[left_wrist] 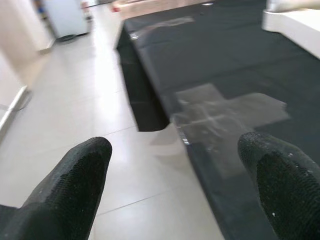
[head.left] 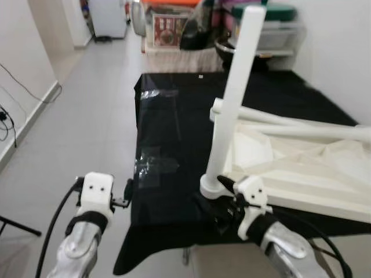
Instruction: Building children table
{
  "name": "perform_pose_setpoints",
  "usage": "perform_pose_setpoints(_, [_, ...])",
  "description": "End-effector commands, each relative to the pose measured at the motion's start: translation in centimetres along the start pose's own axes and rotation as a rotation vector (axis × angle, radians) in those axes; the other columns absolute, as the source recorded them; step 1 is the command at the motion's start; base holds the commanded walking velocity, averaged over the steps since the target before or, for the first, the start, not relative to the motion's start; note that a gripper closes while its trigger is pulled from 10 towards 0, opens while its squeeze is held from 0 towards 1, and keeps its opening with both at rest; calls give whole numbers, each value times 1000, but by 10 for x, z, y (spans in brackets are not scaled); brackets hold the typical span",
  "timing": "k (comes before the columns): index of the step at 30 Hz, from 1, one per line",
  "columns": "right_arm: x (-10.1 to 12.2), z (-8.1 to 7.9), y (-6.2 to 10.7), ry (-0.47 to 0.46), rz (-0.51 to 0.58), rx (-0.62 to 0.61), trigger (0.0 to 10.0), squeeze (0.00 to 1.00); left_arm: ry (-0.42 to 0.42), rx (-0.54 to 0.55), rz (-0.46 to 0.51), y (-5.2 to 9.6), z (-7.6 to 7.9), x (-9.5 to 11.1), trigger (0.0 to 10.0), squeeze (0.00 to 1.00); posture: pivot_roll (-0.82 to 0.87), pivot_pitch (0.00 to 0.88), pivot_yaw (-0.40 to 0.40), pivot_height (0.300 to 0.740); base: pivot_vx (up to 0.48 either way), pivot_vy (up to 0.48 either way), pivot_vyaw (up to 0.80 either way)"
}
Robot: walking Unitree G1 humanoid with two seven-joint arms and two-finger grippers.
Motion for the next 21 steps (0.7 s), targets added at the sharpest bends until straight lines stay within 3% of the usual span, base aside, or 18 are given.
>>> perform_pose_setpoints(1, [-3, -7, 2, -16, -15, 40, 10000, 0, -16, -22, -24, 0, 5, -6, 10000, 0, -41, 68, -39, 740, 0, 480, 0])
perform_pose_setpoints(10, [-1, -15, 0, -3, -18, 91, 10000, 0, -9, -35, -24, 0, 9, -6, 10000, 0, -35, 63, -42, 740, 0, 480, 0])
perform_pose_setpoints(21, [2, 11, -21, 8, 9, -119, 10000, 0, 2, -73, -59, 9, 21, -18, 10000, 0, -16, 48, -38, 740, 0, 480, 0])
Point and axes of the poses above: a point about 5 cm out from each wrist's last joint towards the gripper, its own y axis pointing back from the gripper into the wrist, its own x axis along the axis of the wrist's last joint, z = x × y, the point moved 5 cm from there along -y, pointing out of the wrist towards the gripper, and after that the axes turned 4 degrees about y, right-handed, at the moved point
